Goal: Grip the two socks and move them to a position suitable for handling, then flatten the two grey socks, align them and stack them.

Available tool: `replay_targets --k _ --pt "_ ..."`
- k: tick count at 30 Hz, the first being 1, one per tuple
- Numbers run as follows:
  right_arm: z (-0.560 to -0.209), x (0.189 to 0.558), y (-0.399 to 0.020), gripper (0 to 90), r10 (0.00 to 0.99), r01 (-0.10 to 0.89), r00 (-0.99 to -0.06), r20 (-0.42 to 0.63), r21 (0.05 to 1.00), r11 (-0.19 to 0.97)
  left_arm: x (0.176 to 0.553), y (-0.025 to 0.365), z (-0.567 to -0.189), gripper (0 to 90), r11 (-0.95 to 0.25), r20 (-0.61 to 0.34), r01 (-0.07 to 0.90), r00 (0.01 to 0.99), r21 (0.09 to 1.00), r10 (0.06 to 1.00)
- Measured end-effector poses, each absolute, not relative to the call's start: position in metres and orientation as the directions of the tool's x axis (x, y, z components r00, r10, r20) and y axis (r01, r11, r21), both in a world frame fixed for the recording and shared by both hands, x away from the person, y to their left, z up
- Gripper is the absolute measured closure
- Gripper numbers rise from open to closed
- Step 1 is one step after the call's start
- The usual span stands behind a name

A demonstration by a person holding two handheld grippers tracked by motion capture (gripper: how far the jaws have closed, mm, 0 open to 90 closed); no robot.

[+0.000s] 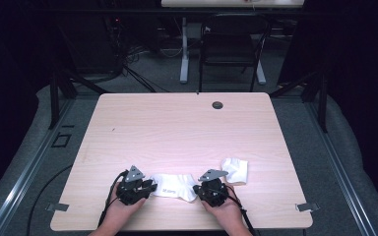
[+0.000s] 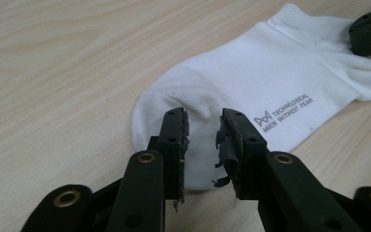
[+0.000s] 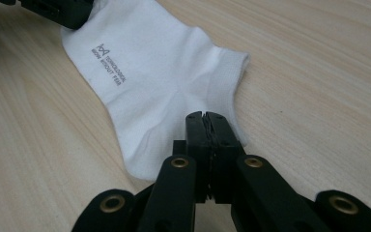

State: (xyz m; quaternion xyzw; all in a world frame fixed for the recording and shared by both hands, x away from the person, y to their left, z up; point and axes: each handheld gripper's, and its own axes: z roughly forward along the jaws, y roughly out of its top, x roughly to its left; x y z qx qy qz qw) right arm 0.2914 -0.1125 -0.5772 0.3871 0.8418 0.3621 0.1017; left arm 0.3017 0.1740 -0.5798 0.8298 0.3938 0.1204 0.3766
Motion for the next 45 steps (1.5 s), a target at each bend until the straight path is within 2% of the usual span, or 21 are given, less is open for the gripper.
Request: replay_targets --k 14,20,27,31,37,45 --pt "-0.573 0.281 -0.128 88.2 0.714 0.620 -0.681 0.164 0.649 0.442 0.279 0.167 -0.576 71.2 -0.413 -0.128 0.584 0.670 0.699 0.731" --pt "-0.559 0.282 -0.136 85.4 0.728 0.581 -0.668 0.153 0.718 0.382 0.283 0.172 -0.566 68.1 -0.367 -0.146 0.561 0.669 0.742 0.729" --pt "-0.544 0.292 -0.160 82.3 0.801 0.569 -0.589 0.108 0.760 0.315 0.291 0.185 -0.561 63.6 -0.315 -0.156 0.556 0.641 0.769 0.751" --pt "-0.541 0.308 -0.184 82.4 0.874 0.598 -0.478 0.084 0.760 0.254 0.296 0.190 -0.561 63.4 -0.295 -0.168 0.565 0.625 0.770 0.762" --pt "-0.543 0.320 -0.205 81.6 0.924 0.625 -0.376 0.074 0.757 0.193 0.299 0.190 -0.562 63.2 -0.295 -0.166 0.566 0.623 0.770 0.764" --pt "-0.563 0.335 -0.207 80.8 0.937 0.682 -0.343 0.070 0.704 0.198 0.298 0.186 -0.563 62.8 -0.318 -0.154 0.555 0.643 0.769 0.750"
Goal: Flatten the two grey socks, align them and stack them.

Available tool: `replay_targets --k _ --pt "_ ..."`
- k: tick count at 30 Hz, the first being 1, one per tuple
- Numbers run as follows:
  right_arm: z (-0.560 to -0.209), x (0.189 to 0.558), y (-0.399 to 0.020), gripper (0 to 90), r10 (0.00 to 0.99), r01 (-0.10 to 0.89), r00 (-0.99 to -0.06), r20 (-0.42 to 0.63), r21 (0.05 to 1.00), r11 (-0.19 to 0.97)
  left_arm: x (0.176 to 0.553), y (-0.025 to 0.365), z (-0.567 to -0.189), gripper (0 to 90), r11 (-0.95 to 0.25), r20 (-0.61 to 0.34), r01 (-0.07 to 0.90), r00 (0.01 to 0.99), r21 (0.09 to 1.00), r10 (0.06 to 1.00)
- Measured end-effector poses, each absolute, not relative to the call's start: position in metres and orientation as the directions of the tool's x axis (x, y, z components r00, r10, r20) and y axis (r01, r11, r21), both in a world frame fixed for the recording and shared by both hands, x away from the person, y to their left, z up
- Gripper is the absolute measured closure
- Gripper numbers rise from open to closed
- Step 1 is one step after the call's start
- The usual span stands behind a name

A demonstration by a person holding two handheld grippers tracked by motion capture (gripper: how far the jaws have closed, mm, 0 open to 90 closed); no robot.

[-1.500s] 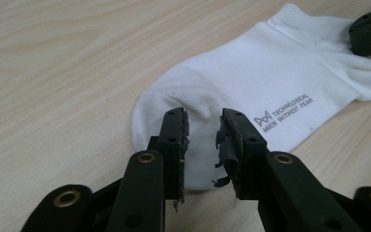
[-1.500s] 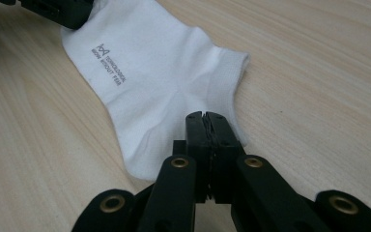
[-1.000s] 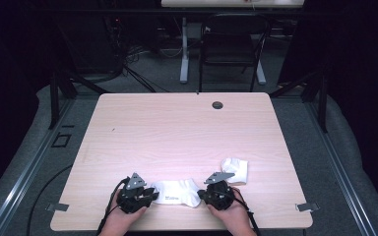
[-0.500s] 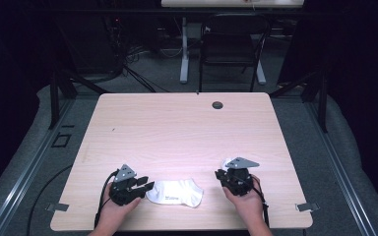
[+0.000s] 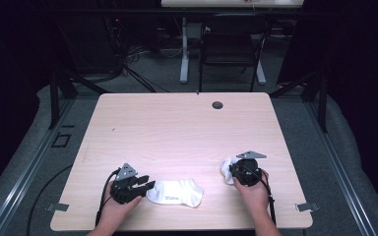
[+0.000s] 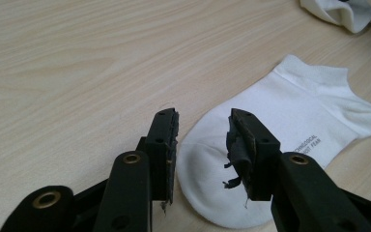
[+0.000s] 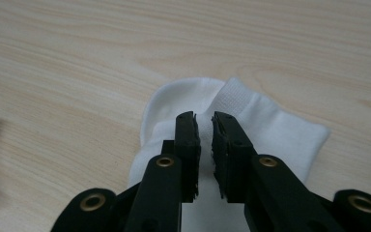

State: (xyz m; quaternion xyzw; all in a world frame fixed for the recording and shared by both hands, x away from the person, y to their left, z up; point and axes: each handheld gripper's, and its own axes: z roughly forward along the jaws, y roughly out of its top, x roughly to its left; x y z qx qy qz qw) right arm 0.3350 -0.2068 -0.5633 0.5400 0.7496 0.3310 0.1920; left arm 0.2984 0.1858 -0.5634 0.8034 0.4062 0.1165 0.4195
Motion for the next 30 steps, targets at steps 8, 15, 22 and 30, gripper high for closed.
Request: replay_targets --k 8,15,22,30 --pt "-0.572 0.339 -0.191 82.5 0.918 0.689 -0.389 0.074 0.685 0.237 0.299 0.182 -0.566 62.7 -0.325 -0.153 0.554 0.648 0.766 0.746" --pt "-0.573 0.342 -0.170 82.5 0.889 0.665 -0.452 0.072 0.691 0.282 0.299 0.181 -0.566 62.6 -0.326 -0.156 0.554 0.652 0.766 0.742" --pt "-0.575 0.347 -0.142 82.9 0.854 0.641 -0.514 0.080 0.698 0.320 0.299 0.180 -0.567 62.3 -0.335 -0.148 0.549 0.658 0.766 0.738" --pt "-0.566 0.347 -0.132 80.5 0.838 0.616 -0.538 0.089 0.721 0.319 0.298 0.181 -0.565 61.9 -0.331 -0.151 0.547 0.659 0.769 0.737"
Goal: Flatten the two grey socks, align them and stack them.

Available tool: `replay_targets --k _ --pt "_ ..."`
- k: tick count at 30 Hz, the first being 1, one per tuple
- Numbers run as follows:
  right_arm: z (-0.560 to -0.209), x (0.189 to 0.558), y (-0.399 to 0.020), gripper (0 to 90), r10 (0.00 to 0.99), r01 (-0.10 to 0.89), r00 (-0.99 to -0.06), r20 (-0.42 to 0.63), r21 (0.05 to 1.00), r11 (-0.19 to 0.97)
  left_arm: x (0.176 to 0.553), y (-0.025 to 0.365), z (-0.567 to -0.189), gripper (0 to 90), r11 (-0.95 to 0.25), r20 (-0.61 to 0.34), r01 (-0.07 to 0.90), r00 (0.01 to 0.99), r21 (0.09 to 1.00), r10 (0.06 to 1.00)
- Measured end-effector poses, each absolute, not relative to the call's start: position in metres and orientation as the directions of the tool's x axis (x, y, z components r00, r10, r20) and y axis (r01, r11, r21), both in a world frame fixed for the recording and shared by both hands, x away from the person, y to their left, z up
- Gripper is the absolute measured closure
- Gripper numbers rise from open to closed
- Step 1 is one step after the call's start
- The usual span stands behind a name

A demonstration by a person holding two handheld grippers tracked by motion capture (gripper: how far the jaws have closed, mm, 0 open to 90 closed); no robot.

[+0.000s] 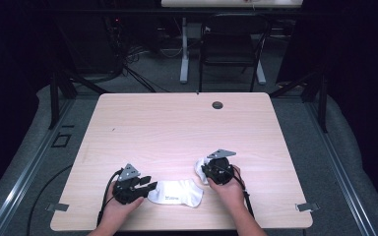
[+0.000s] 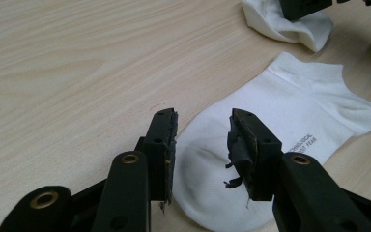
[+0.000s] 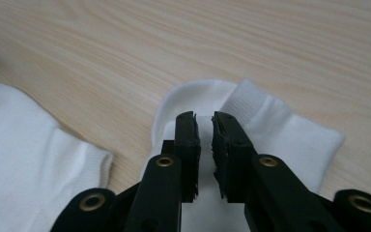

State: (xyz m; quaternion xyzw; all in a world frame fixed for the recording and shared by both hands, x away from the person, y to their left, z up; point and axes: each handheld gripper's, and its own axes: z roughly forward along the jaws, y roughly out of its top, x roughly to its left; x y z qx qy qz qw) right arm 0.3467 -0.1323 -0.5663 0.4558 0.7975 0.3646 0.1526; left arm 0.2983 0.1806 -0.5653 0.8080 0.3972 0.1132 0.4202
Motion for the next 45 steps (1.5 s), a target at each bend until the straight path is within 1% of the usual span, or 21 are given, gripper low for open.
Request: replay_targets --k 3,4,5,6,8,10,11,13,14,17,18,19,20,21,23,24,31,37,45 --pt "-0.560 0.345 -0.131 79.5 0.835 0.602 -0.545 0.081 0.731 0.322 0.299 0.181 -0.565 61.9 -0.335 -0.148 0.545 0.660 0.768 0.736" --pt "-0.555 0.343 -0.128 76.8 0.823 0.591 -0.562 0.080 0.735 0.332 0.299 0.181 -0.565 61.9 -0.335 -0.147 0.545 0.660 0.769 0.736" --pt "-0.555 0.343 -0.128 76.8 0.823 0.591 -0.562 0.080 0.735 0.332 0.299 0.181 -0.565 61.9 -0.335 -0.147 0.545 0.660 0.769 0.737" --pt "-0.553 0.341 -0.124 74.2 0.815 0.587 -0.574 0.077 0.733 0.344 0.299 0.181 -0.565 61.9 -0.335 -0.148 0.545 0.661 0.768 0.736" --pt "-0.553 0.340 -0.122 73.3 0.812 0.580 -0.579 0.073 0.736 0.348 0.299 0.181 -0.565 61.8 -0.334 -0.149 0.545 0.660 0.769 0.736" --pt "-0.555 0.338 -0.117 70.1 0.799 0.574 -0.598 0.057 0.727 0.378 0.299 0.181 -0.565 61.8 -0.334 -0.144 0.543 0.659 0.770 0.738" --pt "-0.557 0.336 -0.112 66.9 0.792 0.571 -0.609 0.043 0.716 0.400 0.299 0.181 -0.565 61.7 -0.332 -0.147 0.545 0.658 0.770 0.738" --pt "-0.559 0.335 -0.111 66.6 0.789 0.565 -0.614 0.023 0.711 0.419 0.299 0.181 -0.565 61.7 -0.332 -0.146 0.545 0.657 0.770 0.740" --pt "-0.559 0.332 -0.109 66.1 0.787 0.557 -0.617 -0.016 0.698 0.450 0.299 0.181 -0.565 61.6 -0.331 -0.147 0.545 0.657 0.771 0.740" --pt "-0.561 0.332 -0.109 66.2 0.788 0.554 -0.615 -0.031 0.694 0.459 0.299 0.181 -0.565 61.6 -0.333 -0.145 0.544 0.658 0.770 0.739" --pt "-0.563 0.332 -0.111 69.1 0.800 0.570 -0.599 -0.036 0.683 0.457 0.299 0.181 -0.566 61.5 -0.334 -0.144 0.544 0.657 0.770 0.740" --pt "-0.563 0.332 -0.111 69.1 0.800 0.570 -0.599 -0.036 0.683 0.457 0.299 0.181 -0.566 61.5 -0.334 -0.144 0.544 0.657 0.770 0.740" --pt "-0.564 0.332 -0.112 71.8 0.800 0.573 -0.599 -0.032 0.681 0.455 0.299 0.181 -0.566 61.5 -0.334 -0.144 0.544 0.658 0.770 0.739" --pt "-0.564 0.333 -0.113 75.8 0.804 0.583 -0.595 -0.021 0.677 0.449 0.299 0.181 -0.566 61.4 -0.334 -0.143 0.543 0.658 0.770 0.739" --pt "-0.565 0.333 -0.115 86.8 0.811 0.591 -0.585 -0.012 0.678 0.437 0.299 0.180 -0.566 61.4 -0.334 -0.145 0.545 0.658 0.769 0.739" --pt "-0.564 0.332 -0.117 90.0 0.809 0.593 -0.588 0.001 0.680 0.431 0.299 0.180 -0.566 61.4 -0.333 -0.147 0.546 0.658 0.768 0.739" --pt "-0.560 0.329 -0.116 90.0 0.807 0.594 -0.589 0.037 0.697 0.401 0.299 0.178 -0.566 61.2 -0.336 -0.142 0.541 0.661 0.771 0.737" --pt "-0.547 0.324 -0.110 90.0 0.796 0.557 -0.602 0.060 0.747 0.364 0.301 0.176 -0.565 61.3 -0.334 -0.143 0.538 0.663 0.774 0.735" --pt "-0.536 0.322 -0.112 90.0 0.791 0.526 -0.607 0.075 0.784 0.329 0.303 0.170 -0.562 61.5 -0.333 -0.142 0.528 0.669 0.781 0.729"
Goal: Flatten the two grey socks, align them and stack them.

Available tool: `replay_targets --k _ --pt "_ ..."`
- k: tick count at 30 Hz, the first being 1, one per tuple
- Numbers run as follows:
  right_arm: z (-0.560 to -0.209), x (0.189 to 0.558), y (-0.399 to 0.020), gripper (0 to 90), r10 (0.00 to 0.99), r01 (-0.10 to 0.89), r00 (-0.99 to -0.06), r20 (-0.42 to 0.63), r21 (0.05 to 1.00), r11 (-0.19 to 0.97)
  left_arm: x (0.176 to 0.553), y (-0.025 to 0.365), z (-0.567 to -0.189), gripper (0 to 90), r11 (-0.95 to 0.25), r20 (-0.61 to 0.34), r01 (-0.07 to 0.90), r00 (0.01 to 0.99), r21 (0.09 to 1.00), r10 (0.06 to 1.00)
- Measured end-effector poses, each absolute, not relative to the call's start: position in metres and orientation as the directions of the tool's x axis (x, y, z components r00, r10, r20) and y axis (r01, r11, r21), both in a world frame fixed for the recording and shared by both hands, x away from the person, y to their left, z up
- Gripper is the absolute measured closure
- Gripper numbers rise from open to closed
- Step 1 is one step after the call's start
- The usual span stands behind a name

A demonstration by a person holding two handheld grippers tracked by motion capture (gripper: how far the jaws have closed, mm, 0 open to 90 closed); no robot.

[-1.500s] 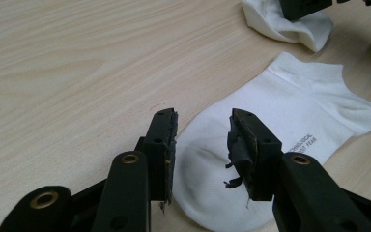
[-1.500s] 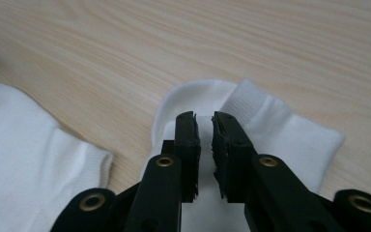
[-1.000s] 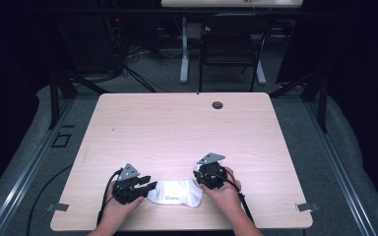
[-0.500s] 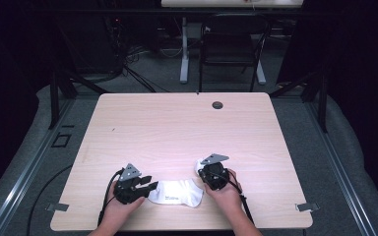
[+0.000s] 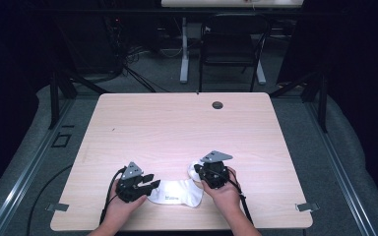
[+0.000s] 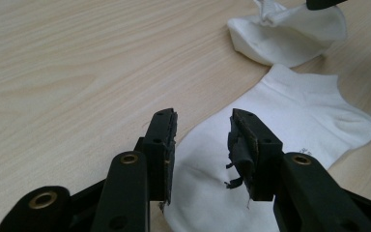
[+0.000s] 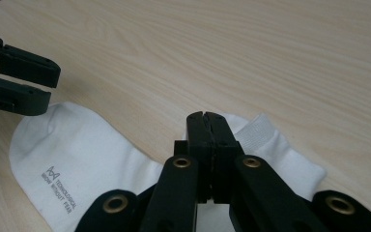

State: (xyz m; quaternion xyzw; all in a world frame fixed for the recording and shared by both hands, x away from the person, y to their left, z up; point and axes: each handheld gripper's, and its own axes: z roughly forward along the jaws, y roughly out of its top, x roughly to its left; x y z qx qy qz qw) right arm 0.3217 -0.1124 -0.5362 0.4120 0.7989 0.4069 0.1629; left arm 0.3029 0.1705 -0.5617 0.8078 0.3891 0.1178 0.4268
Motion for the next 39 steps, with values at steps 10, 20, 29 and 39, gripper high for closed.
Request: replay_targets --k 10,20,29,39 --pt "-0.527 0.318 -0.141 90.0 0.820 0.518 -0.563 0.103 0.818 0.252 0.310 0.154 -0.556 65.8 -0.369 -0.112 0.508 0.691 0.778 0.714" --pt "-0.530 0.312 -0.174 90.0 0.863 0.545 -0.492 0.117 0.814 0.200 0.318 0.132 -0.555 73.9 -0.383 -0.114 0.499 0.711 0.777 0.694" --pt "-0.537 0.309 -0.190 90.0 0.887 0.568 -0.448 0.108 0.801 0.189 0.324 0.119 -0.557 79.1 -0.396 -0.111 0.494 0.722 0.774 0.683" --pt "-0.549 0.308 -0.207 90.0 0.908 0.615 -0.403 0.113 0.768 0.178 0.340 0.094 -0.558 72.8 -0.374 -0.138 0.504 0.719 0.778 0.681"
